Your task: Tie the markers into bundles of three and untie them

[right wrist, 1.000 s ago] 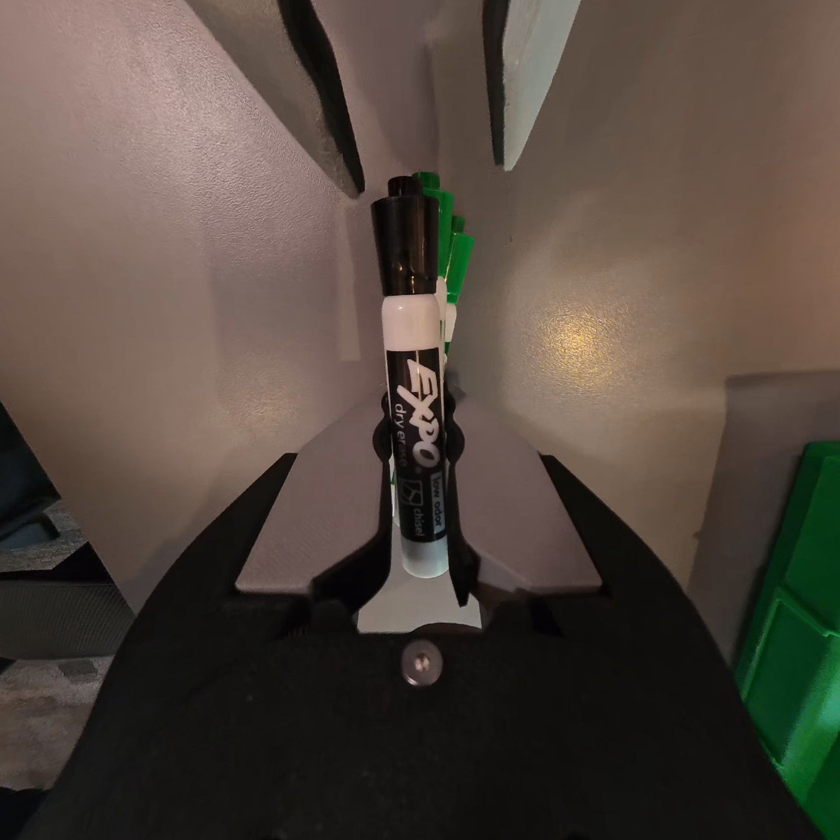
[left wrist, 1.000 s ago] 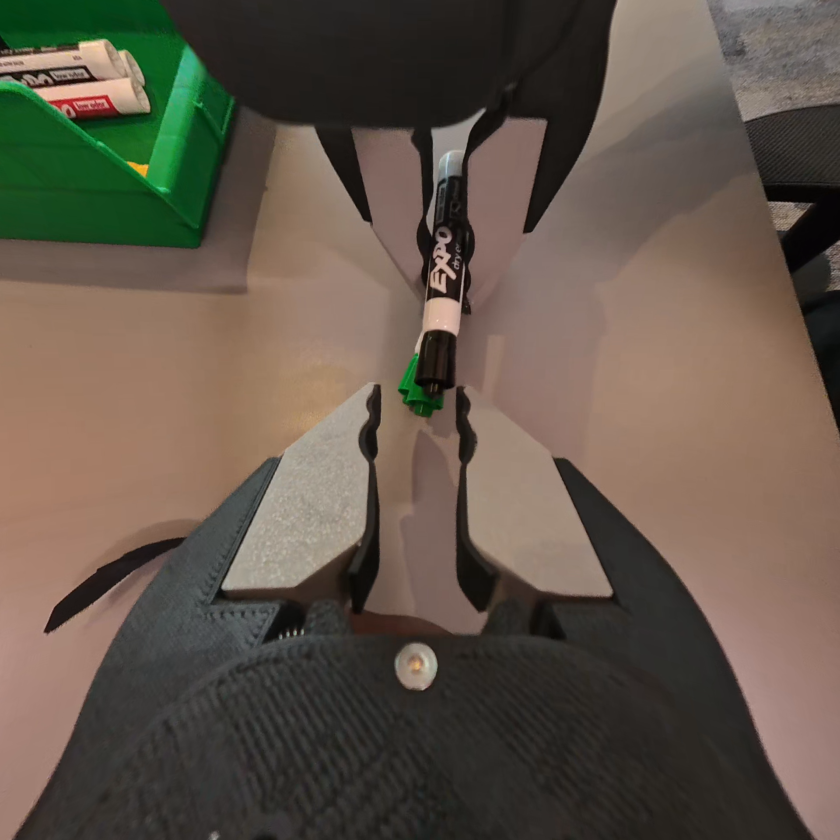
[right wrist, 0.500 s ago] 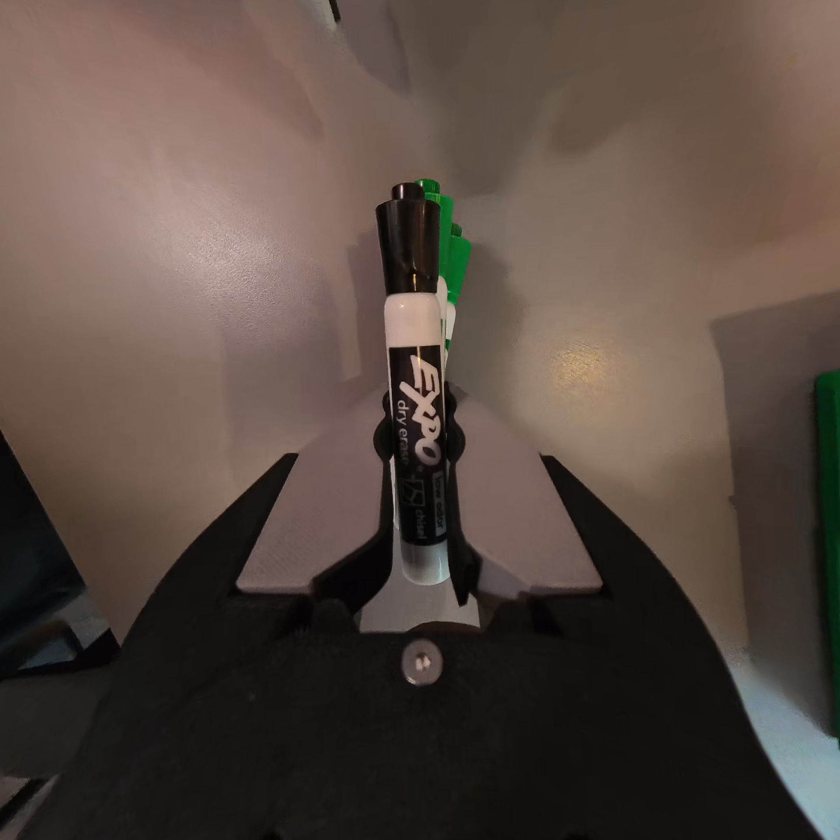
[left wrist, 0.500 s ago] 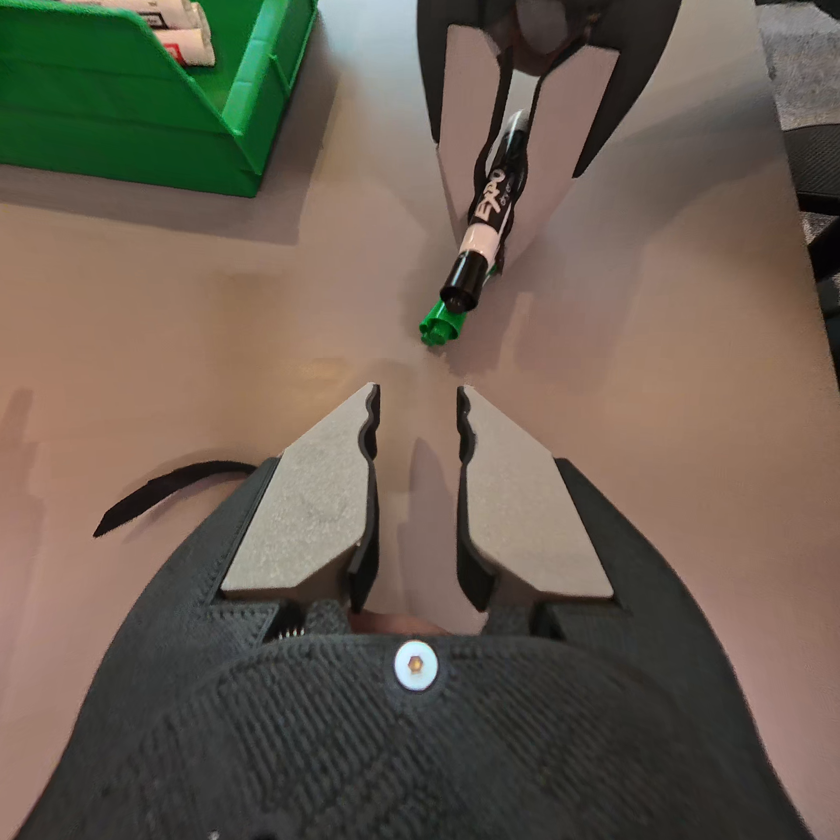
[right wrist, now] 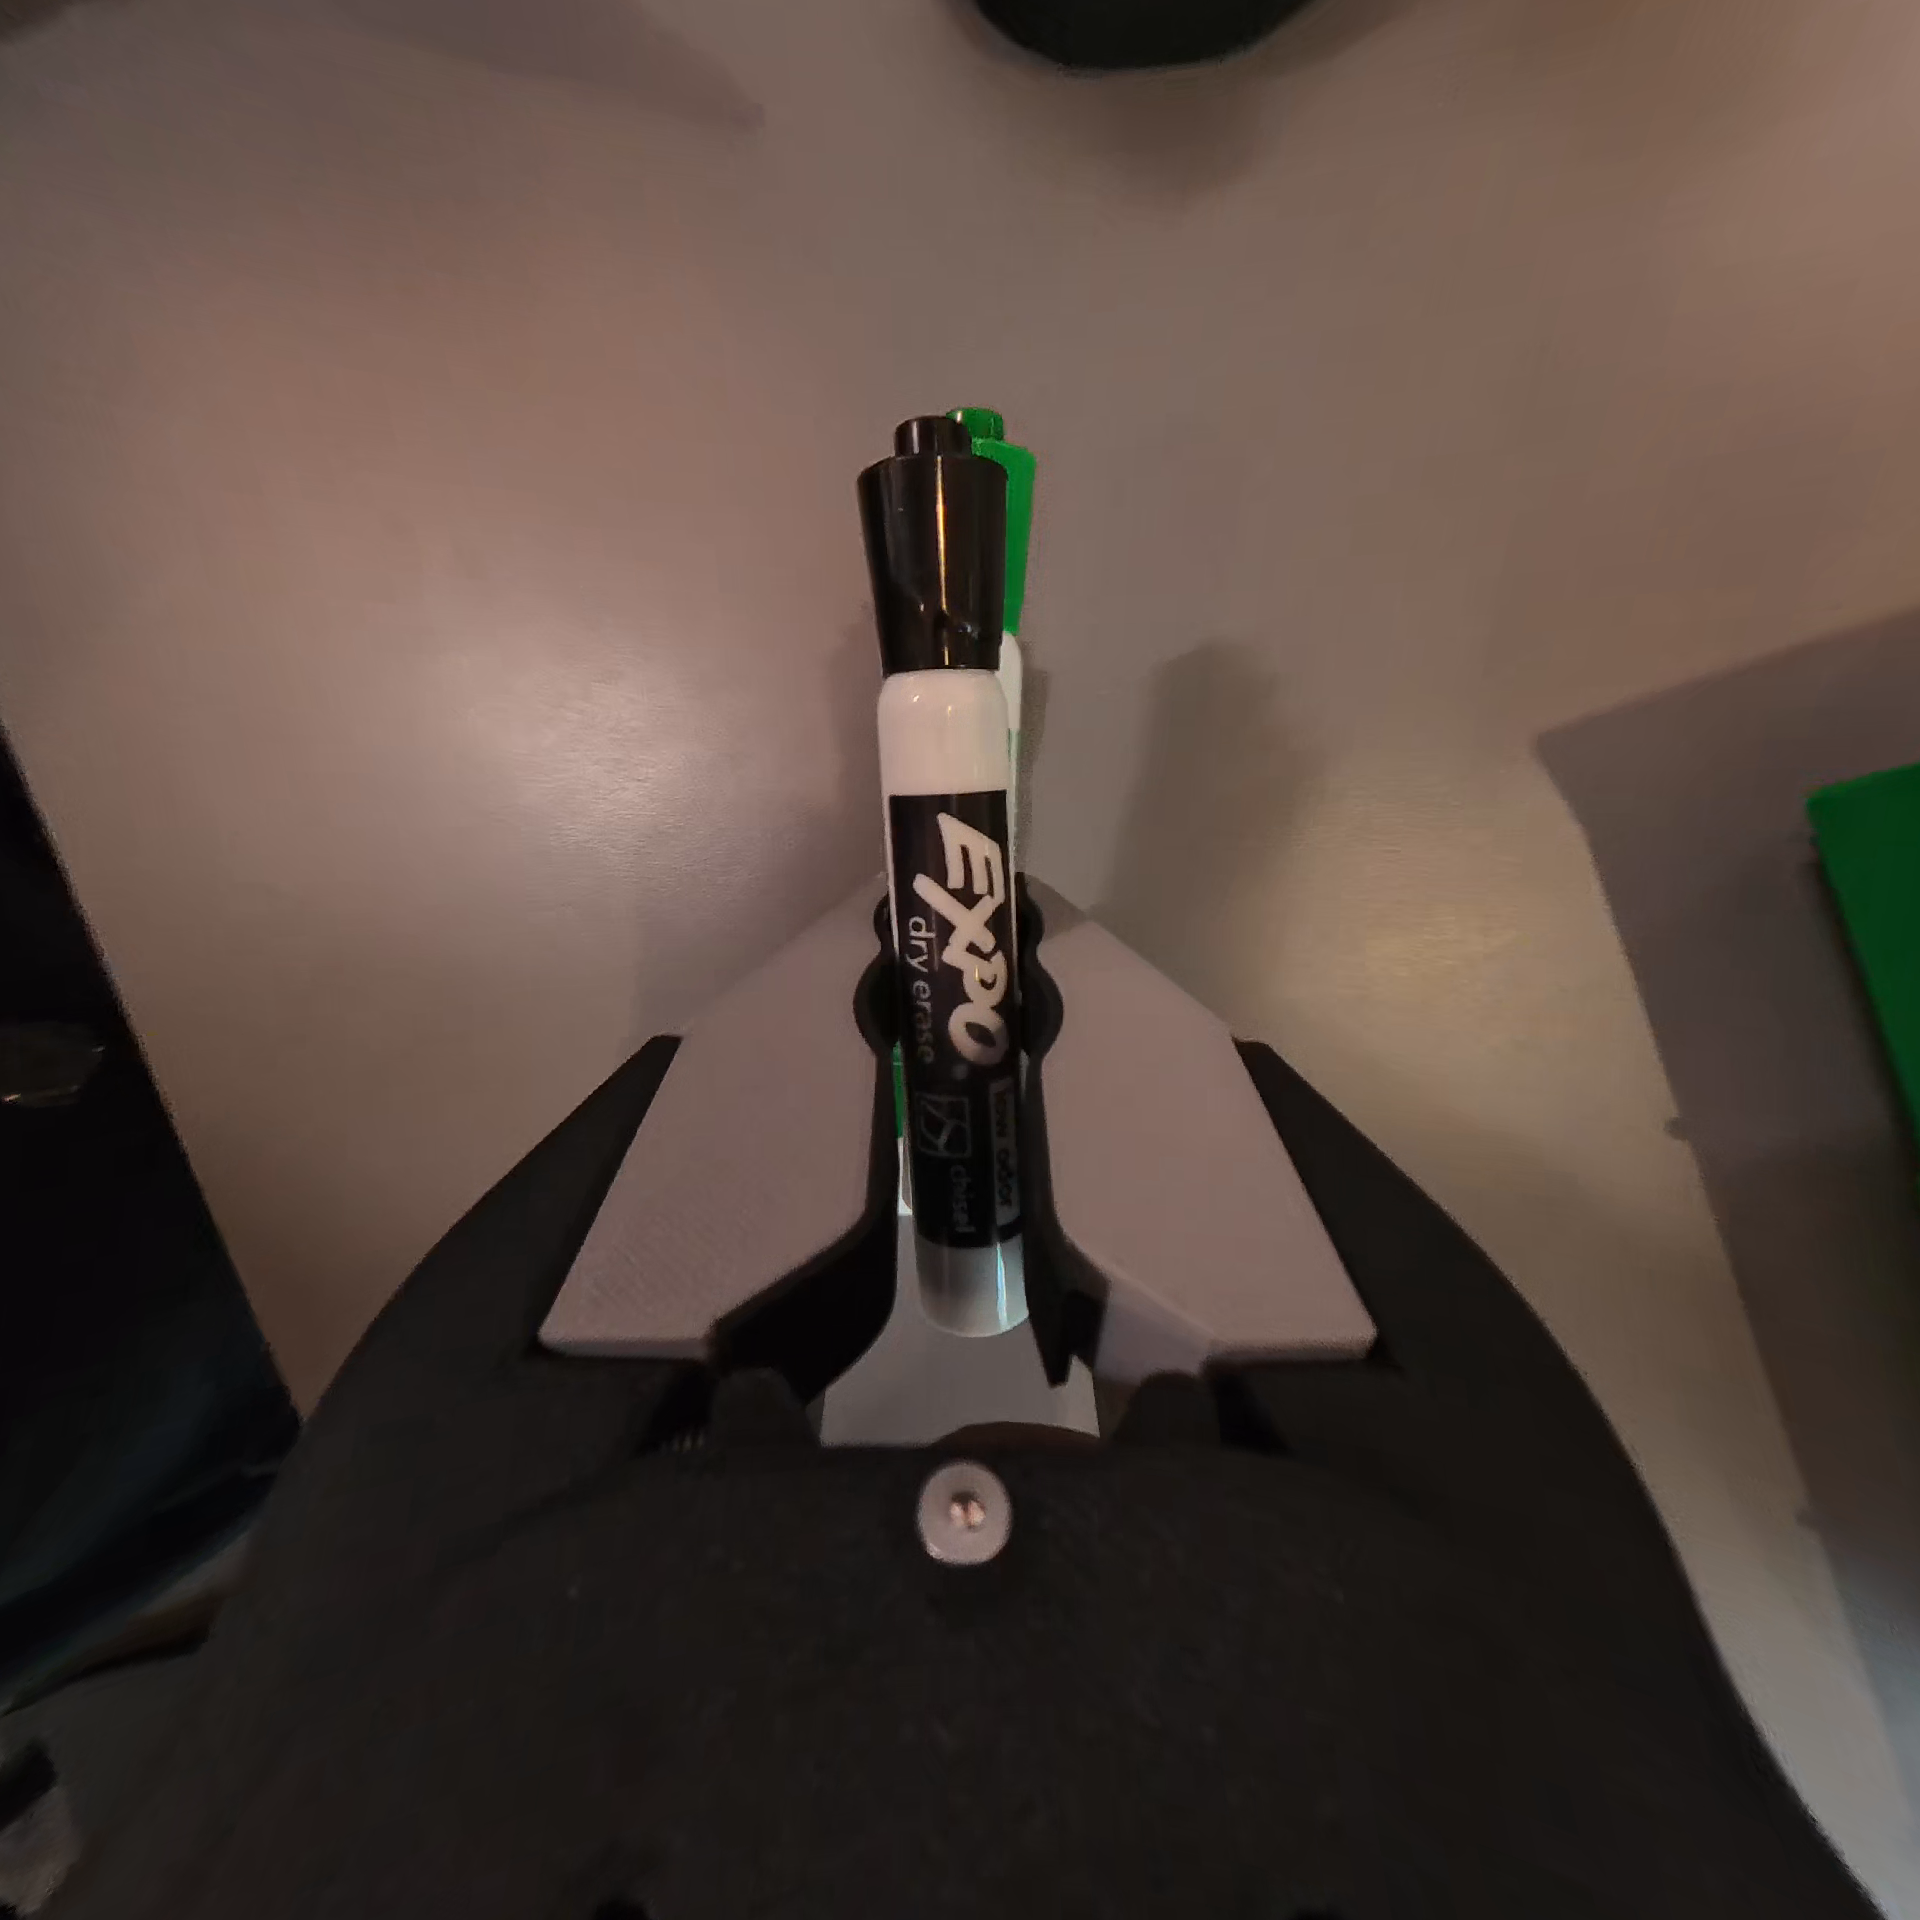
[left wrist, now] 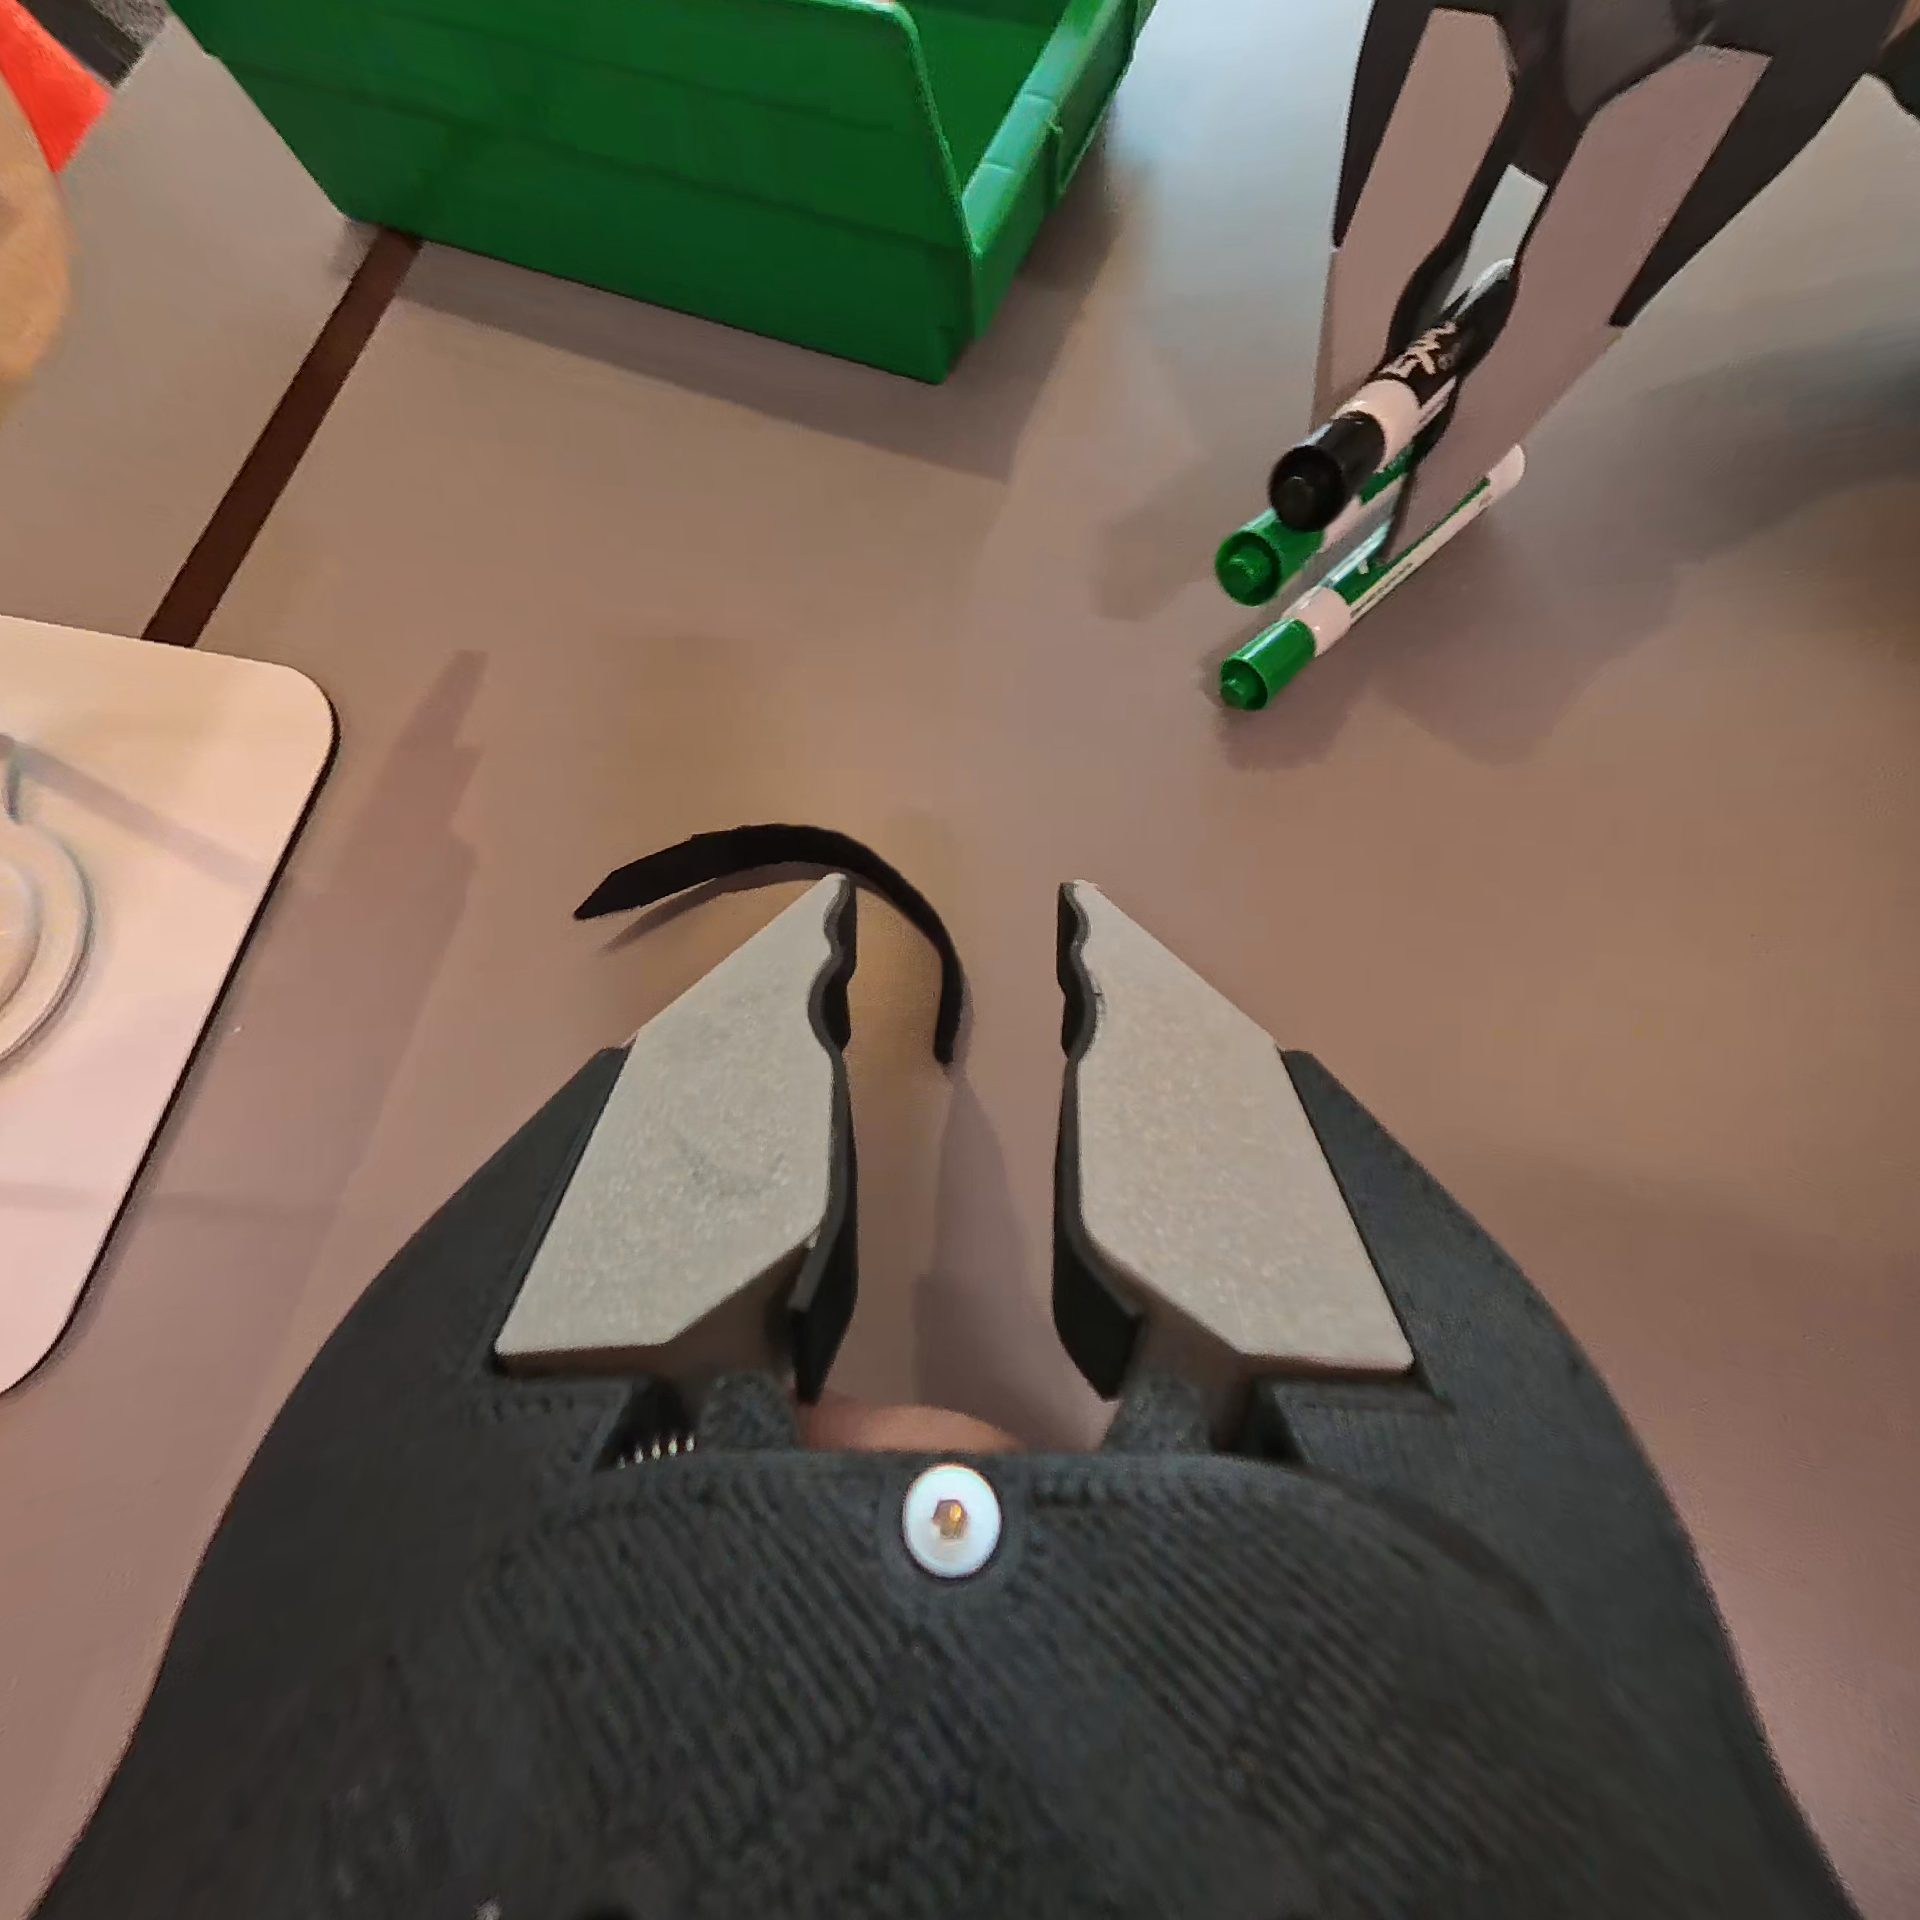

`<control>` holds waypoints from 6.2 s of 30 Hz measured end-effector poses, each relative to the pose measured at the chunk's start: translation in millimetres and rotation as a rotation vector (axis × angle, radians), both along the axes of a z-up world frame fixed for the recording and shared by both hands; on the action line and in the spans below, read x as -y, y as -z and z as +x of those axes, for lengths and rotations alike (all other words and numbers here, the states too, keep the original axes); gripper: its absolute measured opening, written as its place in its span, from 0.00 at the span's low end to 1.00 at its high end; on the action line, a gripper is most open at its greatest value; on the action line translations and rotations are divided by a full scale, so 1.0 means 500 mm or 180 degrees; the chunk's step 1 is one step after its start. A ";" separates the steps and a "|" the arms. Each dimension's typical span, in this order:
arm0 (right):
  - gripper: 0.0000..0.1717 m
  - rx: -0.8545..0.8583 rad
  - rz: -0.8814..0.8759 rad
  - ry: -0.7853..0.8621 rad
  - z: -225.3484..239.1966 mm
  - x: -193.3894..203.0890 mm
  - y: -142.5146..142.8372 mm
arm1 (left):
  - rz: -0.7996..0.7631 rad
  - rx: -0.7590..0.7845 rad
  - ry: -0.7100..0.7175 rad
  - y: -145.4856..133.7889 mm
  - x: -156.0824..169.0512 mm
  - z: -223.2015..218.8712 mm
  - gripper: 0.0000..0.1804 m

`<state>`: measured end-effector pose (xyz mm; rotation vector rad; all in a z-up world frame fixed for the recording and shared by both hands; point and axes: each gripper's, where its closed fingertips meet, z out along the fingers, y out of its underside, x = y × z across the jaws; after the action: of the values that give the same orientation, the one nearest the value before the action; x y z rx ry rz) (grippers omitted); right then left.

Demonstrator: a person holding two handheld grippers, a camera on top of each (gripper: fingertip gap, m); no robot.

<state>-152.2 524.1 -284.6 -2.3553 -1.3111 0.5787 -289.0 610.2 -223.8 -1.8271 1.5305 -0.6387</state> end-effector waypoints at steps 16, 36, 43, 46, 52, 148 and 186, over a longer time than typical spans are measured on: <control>0.10 0.0403 -0.0051 0.0160 0.022 0.008 0.034 | -0.0055 -0.0262 0.0025 0.044 0.010 0.009 0.21; 0.09 -0.0609 0.0270 0.0365 -0.044 -0.051 -0.006 | 0.0007 -0.0692 0.0653 0.103 0.077 0.020 0.00; 0.09 -0.0775 0.0716 -0.0020 -0.077 -0.060 -0.043 | 0.1773 -0.1594 0.1751 0.131 0.111 -0.009 0.00; 0.09 -0.0826 0.0911 -0.0142 -0.071 -0.058 -0.078 | 0.2366 -0.1517 0.2023 0.128 0.123 0.026 0.00; 0.09 -0.0568 0.0976 -0.0811 -0.059 -0.017 -0.100 | 0.3883 -0.1363 0.2444 0.120 0.147 0.064 0.00; 0.09 -0.0851 0.0933 -0.0723 -0.122 0.019 -0.048 | 0.1265 -0.0261 -0.0468 0.090 0.099 0.014 0.03; 0.09 -0.0794 0.0967 -0.0647 -0.137 0.017 -0.045 | 0.1508 -0.0382 -0.0863 0.072 0.057 -0.026 0.00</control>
<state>-220.9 515.8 -262.1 -1.8570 -1.4179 0.6570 -301.9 581.6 -259.7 -1.6772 1.3323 -0.0300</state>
